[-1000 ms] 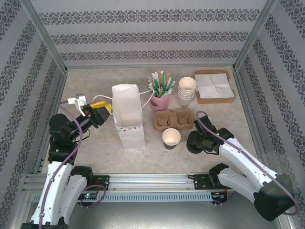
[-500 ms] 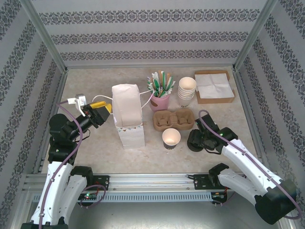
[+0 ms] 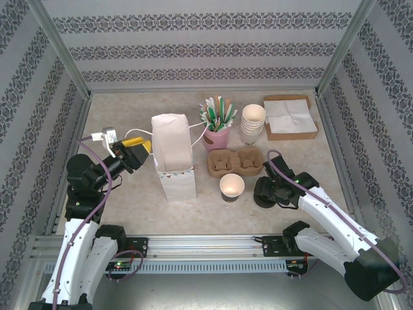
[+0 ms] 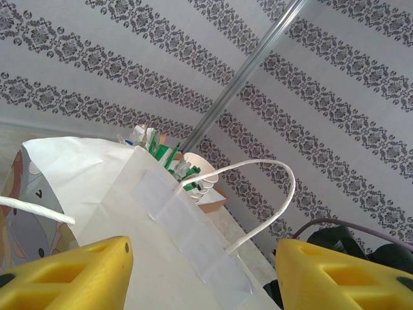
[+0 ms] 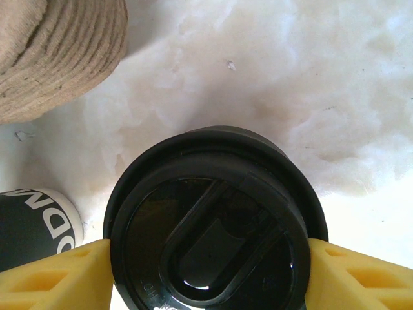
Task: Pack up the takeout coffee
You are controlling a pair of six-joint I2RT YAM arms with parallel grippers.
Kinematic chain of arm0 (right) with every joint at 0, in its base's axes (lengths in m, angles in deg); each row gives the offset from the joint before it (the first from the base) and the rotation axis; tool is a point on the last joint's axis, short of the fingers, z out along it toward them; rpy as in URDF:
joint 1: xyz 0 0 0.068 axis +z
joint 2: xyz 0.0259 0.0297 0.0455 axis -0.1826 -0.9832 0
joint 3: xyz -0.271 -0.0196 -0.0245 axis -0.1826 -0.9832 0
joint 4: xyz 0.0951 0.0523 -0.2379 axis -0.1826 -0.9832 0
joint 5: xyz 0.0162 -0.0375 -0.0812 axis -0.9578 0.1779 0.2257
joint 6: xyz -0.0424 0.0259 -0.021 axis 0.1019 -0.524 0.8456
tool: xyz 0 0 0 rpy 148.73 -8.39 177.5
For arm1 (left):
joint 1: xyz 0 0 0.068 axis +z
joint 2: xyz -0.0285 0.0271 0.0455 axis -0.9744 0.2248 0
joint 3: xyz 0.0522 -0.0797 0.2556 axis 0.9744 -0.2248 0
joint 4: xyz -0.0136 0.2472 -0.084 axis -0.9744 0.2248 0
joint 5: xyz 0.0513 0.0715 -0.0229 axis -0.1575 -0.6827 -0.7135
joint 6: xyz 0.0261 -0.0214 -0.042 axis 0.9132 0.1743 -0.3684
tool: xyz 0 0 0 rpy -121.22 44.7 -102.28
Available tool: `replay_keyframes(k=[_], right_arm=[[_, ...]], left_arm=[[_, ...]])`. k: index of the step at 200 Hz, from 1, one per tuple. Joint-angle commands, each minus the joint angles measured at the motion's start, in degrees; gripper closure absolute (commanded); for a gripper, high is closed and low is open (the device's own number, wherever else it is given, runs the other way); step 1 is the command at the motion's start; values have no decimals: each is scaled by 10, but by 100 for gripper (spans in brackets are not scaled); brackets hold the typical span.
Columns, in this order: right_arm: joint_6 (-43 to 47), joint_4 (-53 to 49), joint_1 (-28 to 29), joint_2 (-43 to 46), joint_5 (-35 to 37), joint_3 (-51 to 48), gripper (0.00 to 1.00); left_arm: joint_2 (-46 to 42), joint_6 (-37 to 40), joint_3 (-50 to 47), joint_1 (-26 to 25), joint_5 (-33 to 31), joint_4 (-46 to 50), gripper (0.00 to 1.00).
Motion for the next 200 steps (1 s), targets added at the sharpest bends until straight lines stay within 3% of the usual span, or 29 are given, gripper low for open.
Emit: replay_keyframes(k=[1,99,124,167,200], right_arm=[[-18,11,-4,-4,-11,-15,30],[-21,10,-4,-6,-13,-18,26],[-19,9,-4,-12,-14,-17,20],[-15,12,-4,-18,-13,-14,27],[-13,12,-4,-18,-10,-17,22]], left_arm=[[-5,-4,-5,1,8,-34,39],[-5,-6,-5,1,8,-35,39],[-5,-4,-6,1,8,-35,38],[-5,-6,-6,1,8,-35,38],[-5,-6,-6,1,8,-35,38]])
